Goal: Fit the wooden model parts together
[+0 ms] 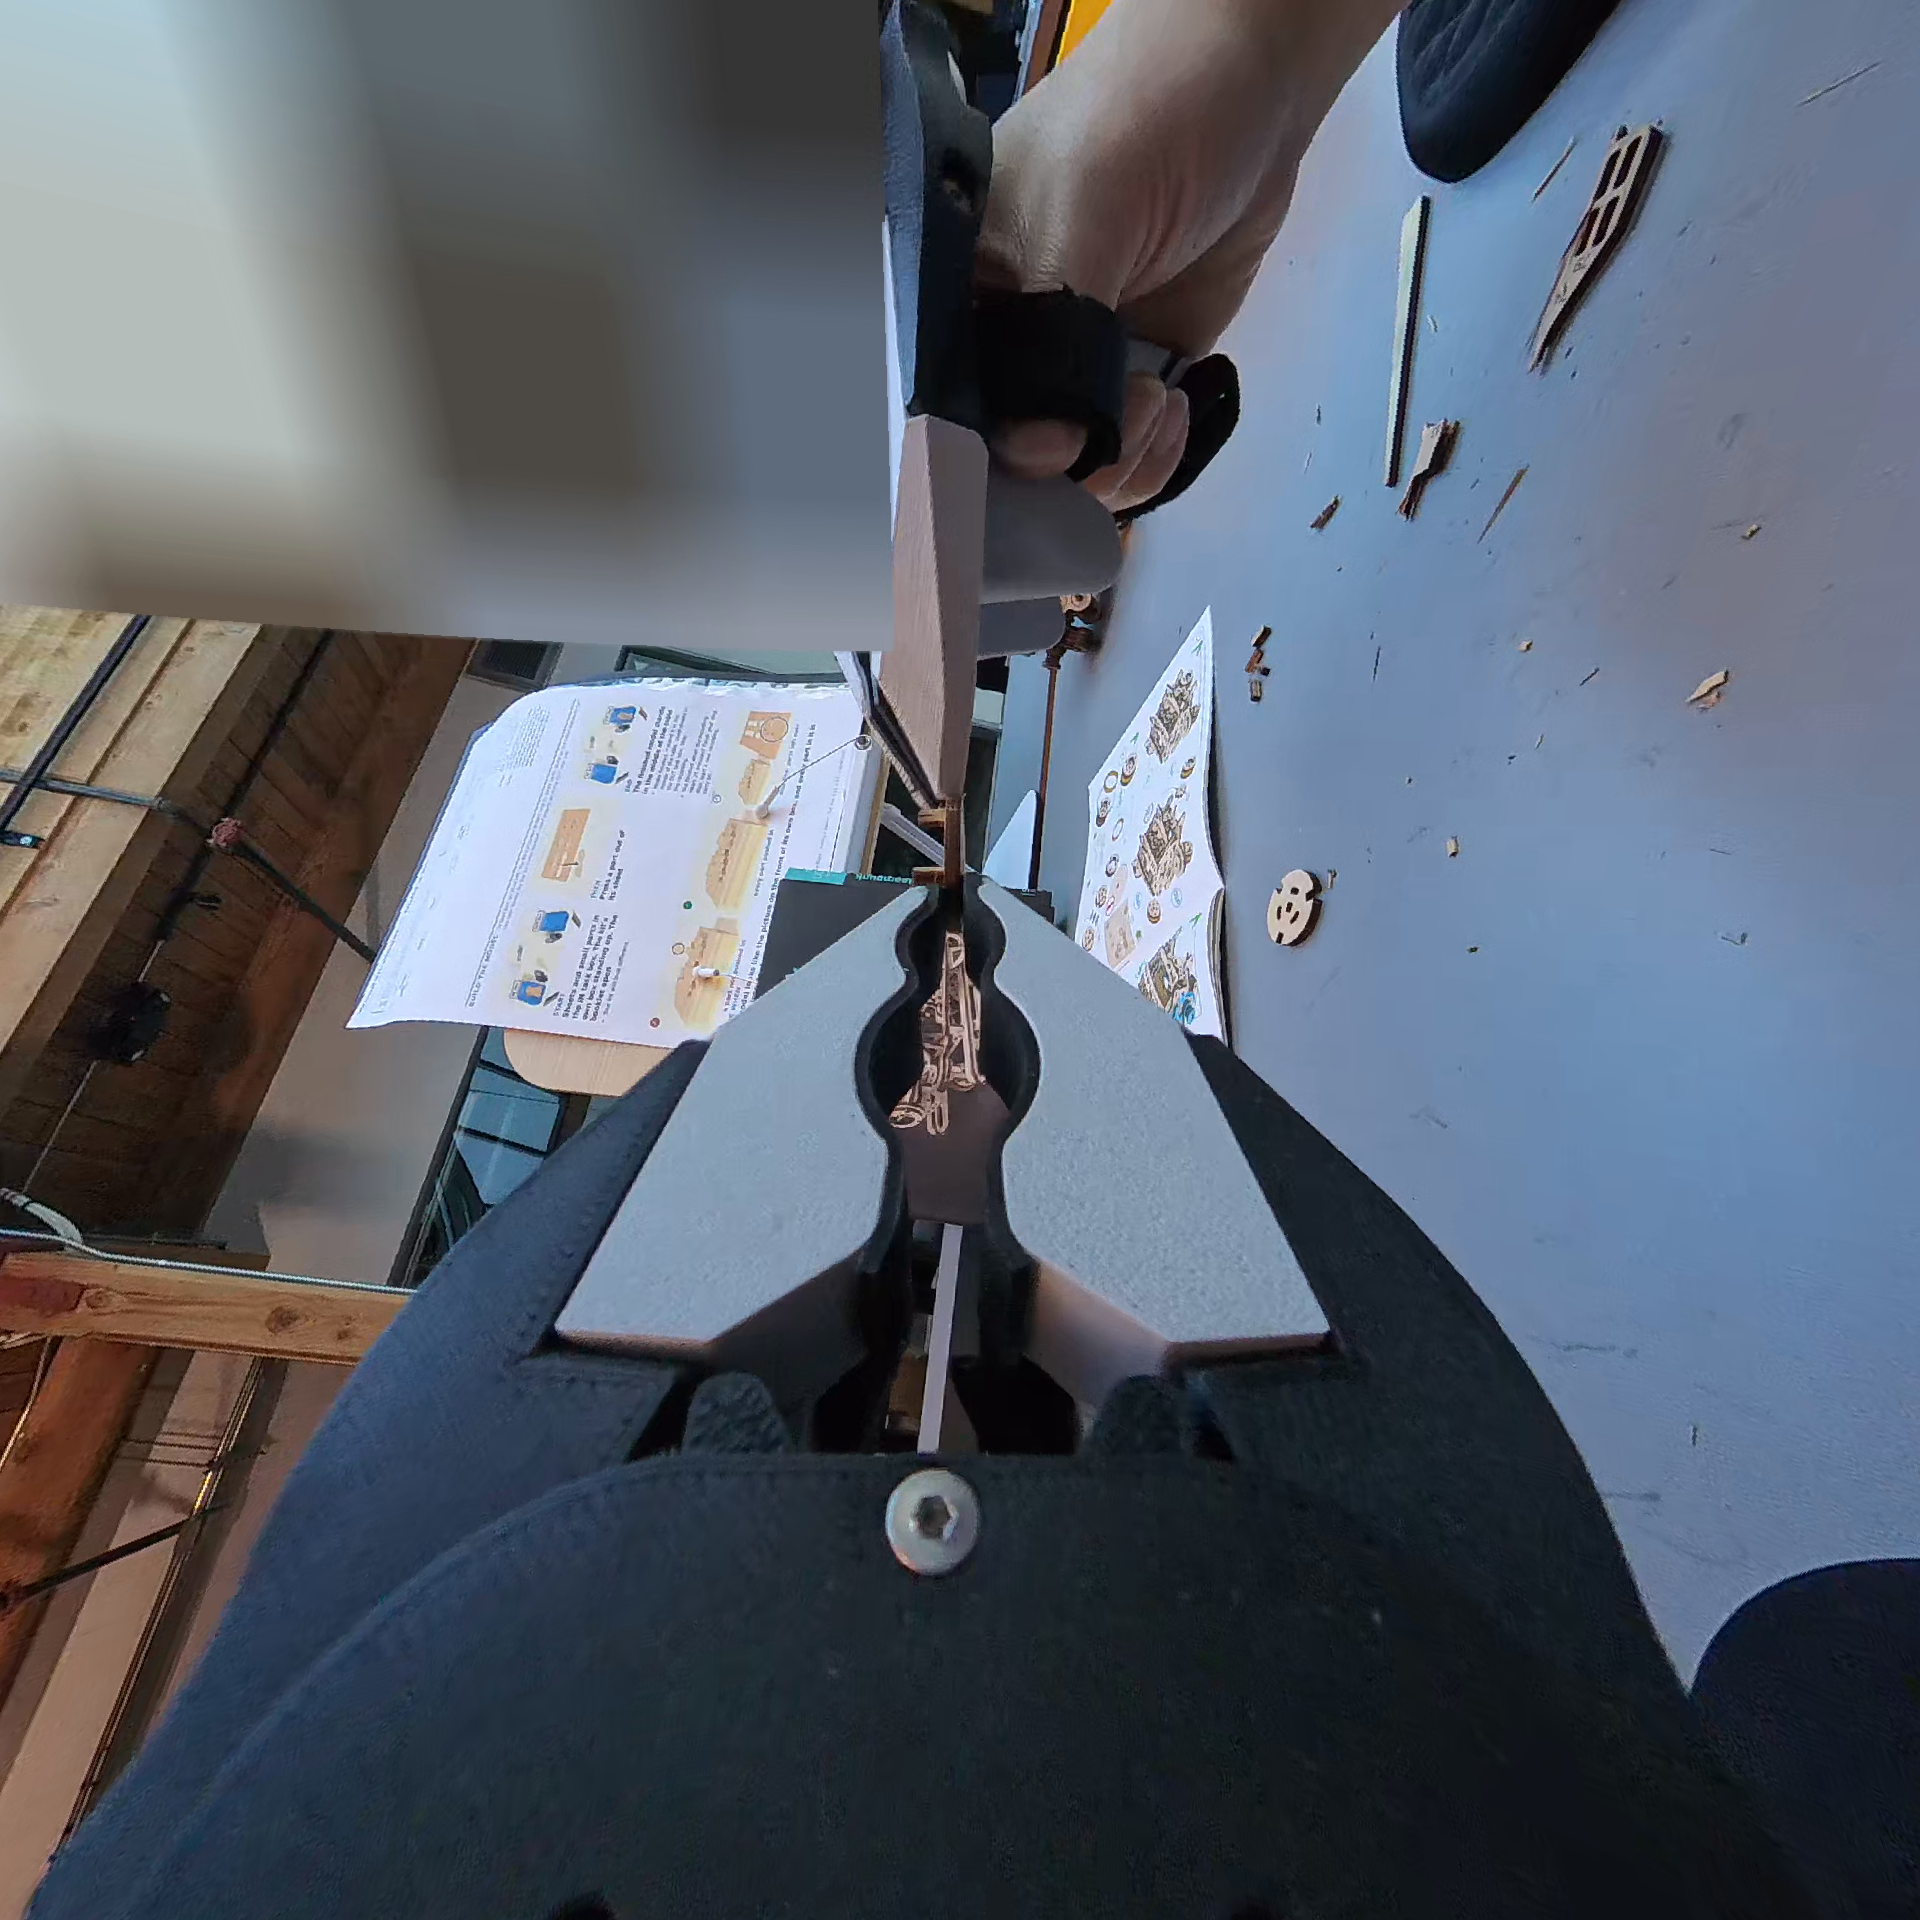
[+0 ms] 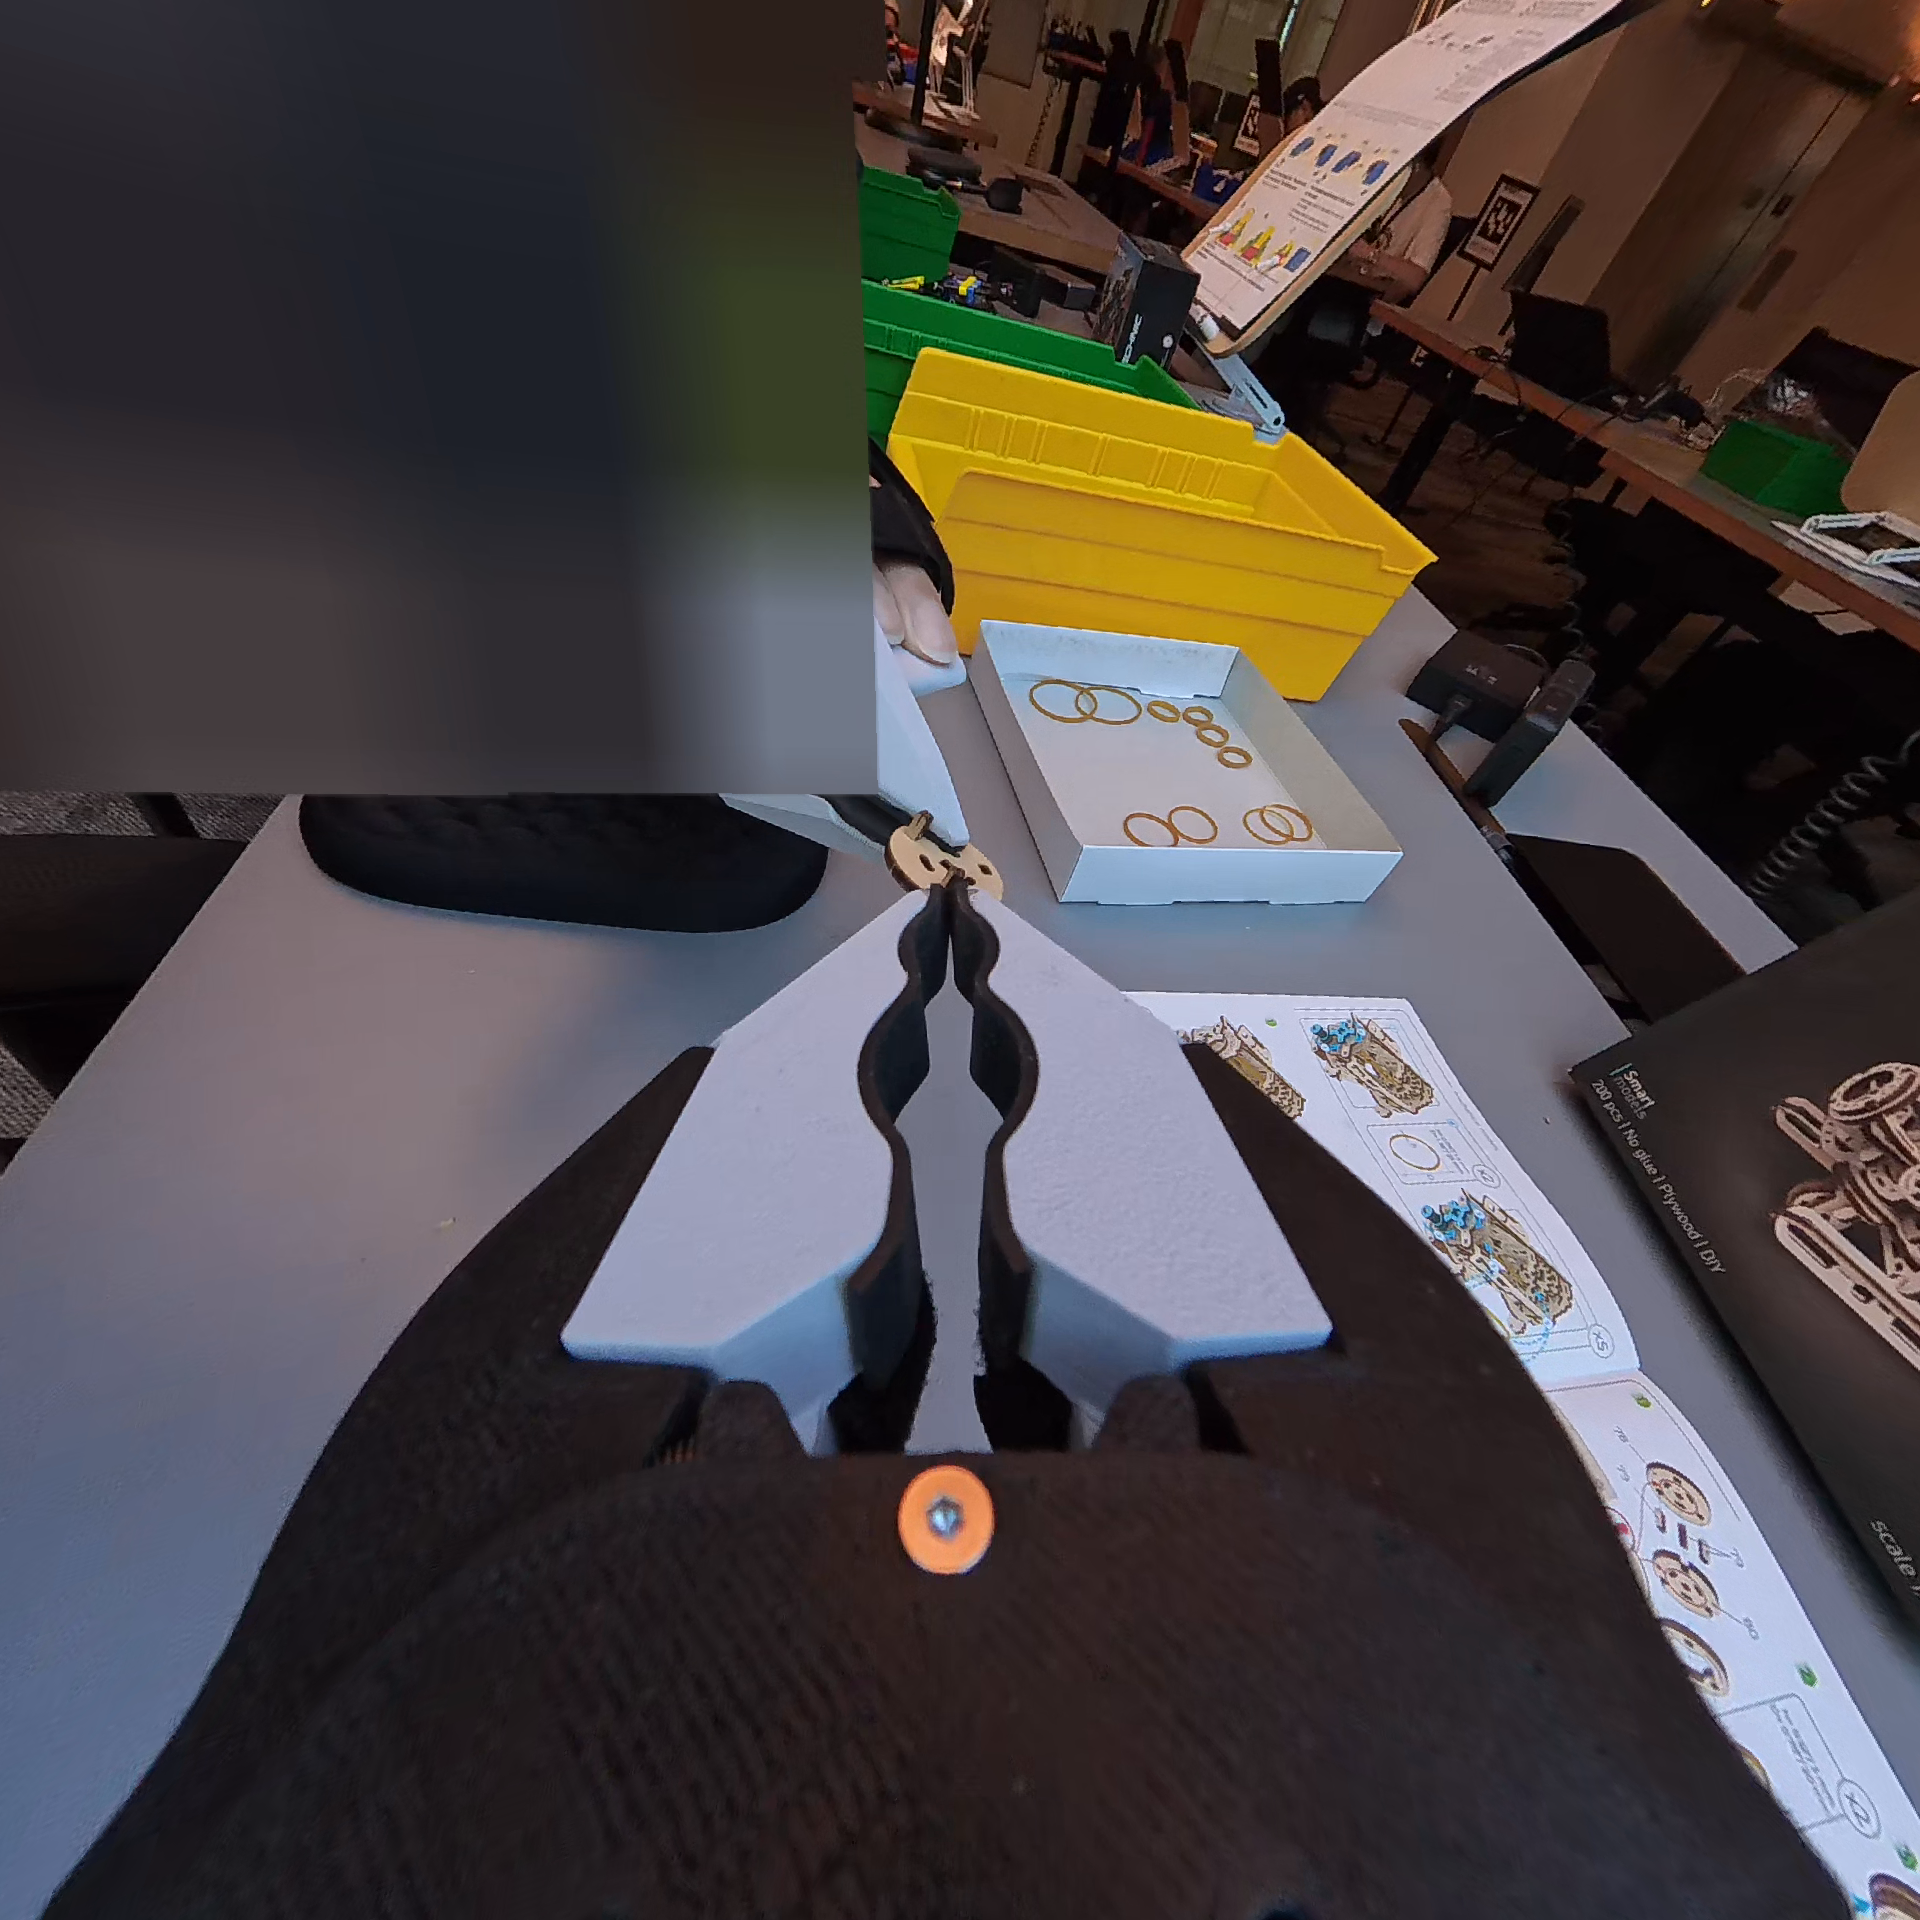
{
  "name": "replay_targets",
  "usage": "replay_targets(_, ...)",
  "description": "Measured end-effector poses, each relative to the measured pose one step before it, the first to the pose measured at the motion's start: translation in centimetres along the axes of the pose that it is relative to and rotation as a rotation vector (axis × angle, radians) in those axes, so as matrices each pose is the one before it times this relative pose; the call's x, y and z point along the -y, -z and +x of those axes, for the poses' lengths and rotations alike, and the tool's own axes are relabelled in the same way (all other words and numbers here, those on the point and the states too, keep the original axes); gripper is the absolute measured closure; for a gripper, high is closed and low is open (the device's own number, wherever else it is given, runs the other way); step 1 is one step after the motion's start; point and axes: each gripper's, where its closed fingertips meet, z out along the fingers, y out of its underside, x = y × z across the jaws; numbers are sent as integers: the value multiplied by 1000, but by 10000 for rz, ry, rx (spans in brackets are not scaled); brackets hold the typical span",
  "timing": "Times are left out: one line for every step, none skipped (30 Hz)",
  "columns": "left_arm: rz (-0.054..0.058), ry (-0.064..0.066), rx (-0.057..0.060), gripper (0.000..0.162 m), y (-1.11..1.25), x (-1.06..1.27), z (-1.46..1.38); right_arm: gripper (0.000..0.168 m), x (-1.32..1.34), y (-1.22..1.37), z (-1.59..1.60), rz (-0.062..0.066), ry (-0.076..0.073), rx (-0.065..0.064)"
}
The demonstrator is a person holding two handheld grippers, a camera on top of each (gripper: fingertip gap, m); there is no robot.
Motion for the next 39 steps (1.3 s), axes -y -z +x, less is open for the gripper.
replay_targets(27,18,-3,161,14,69,-6,168,44,39,-26,-2,-83,64)
replay_targets(18,30,9,161,3,34,-31,168,117,72,-32,63,-114,78)
replay_targets(-10,21,-29,161,10,10,20,168,172,90,-34,103,-128,80)
replay_targets(14,-9,-23,161,6,28,40,168,149,76,59,76,-115,10)
replay_targets(-31,-35,-42,161,-14,-45,85,168,120,88,-1,41,-79,53)
replay_targets(-39,-27,-42,161,-31,-62,98,168,112,76,-23,48,-49,43)
replay_targets(7,-6,-32,161,-13,8,80,168,75,61,-36,21,-43,45)
replay_targets(23,11,-9,161,6,36,23,168,-24,21,-42,-28,-19,45)
replay_targets(3,14,-9,161,-3,-7,9,168,-111,-19,-145,-65,32,97)
replay_targets(-14,-6,-19,161,19,-65,21,168,-271,-45,-293,-141,32,208)
replay_targets(-13,-29,-13,161,13,-89,41,168,-425,-63,-573,-199,-39,435)
replay_targets(-25,-14,-36,161,2,-147,83,168,-584,-113,-841,-215,-140,652)
replay_targets(-52,10,-108,161,-40,-221,197,168,-882,-194,-768,-328,-232,641)
replay_targets(-71,42,-176,161,-42,-258,311,168,-1196,-296,-325,-456,-207,344)
replay_targets(-56,27,-110,161,-48,-223,230,153,-1201,-372,60,-442,-85,46)
replay_targets(-35,19,-134,161,-41,-187,250,141,-986,-326,217,-341,39,-91)
replay_targets(-44,50,-157,161,-40,-197,273,143,-634,-164,295,-186,91,-127)
replay_targets(-40,48,-108,161,-34,-180,184,147,-77,21,369,66,-7,-144)
replay_targets(-14,17,-59,161,-12,-103,110,150,388,192,368,303,-143,-93)
replay_targets(0,8,-49,161,-17,-43,102,151,732,290,590,479,-281,-192)
replay_targets(-17,-7,-58,161,-28,-22,112,152,759,328,563,485,-323,-174)
replay_targets(10,-29,-30,161,-31,37,77,154,522,284,240,323,-234,0)
replay_targets(24,30,-65,161,-30,47,124,157,189,204,174,110,-80,-42)
replay_targets(50,139,-119,162,-50,74,166,164,-196,120,155,-107,91,-101)
replay_targets(61,203,-115,162,-25,78,122,168,-446,-2,1,-241,160,-51)
replay_targets(35,152,-48,161,-21,25,27,168,-421,-112,-250,-241,116,79)
replay_targets(30,148,-24,161,-5,14,2,168,-143,-185,-534,-101,-35,283)
replay_targets(87,215,-51,161,-5,104,19,168,32,-231,-460,-44,-156,284)
replay_targets(216,360,-62,161,24,277,-25,168,58,-218,66,-13,-83,-33)
replay_targets(360,577,-164,161,46,476,28,168,77,-145,289,15,101,-228)
replay_targets(377,701,-328,161,34,480,208,166,105,-44,-123,33,325,-23)
replay_targets(330,692,-328,161,34,397,209,162,61,81,-334,-20,376,74)
replay_targets(377,459,-80,161,92,458,-92,161,104,179,-375,-4,315,123)
replay_targets(425,297,-57,161,151,534,-63,157,313,250,-257,160,192,66)
replay_targets(338,299,-104,161,130,464,-17,154,439,278,-117,246,54,13)
replay_targets(239,308,-86,161,101,354,-45,153,390,252,70,191,-56,-50)
replay_targets(235,257,-114,161,89,370,36,151,485,189,-1,229,-64,-2)
replay_targets(251,207,-125,161,67,390,104,148,677,127,-142,304,-1,32)
replay_targets(224,179,-104,161,41,367,88,145,727,45,-182,307,129,-15)
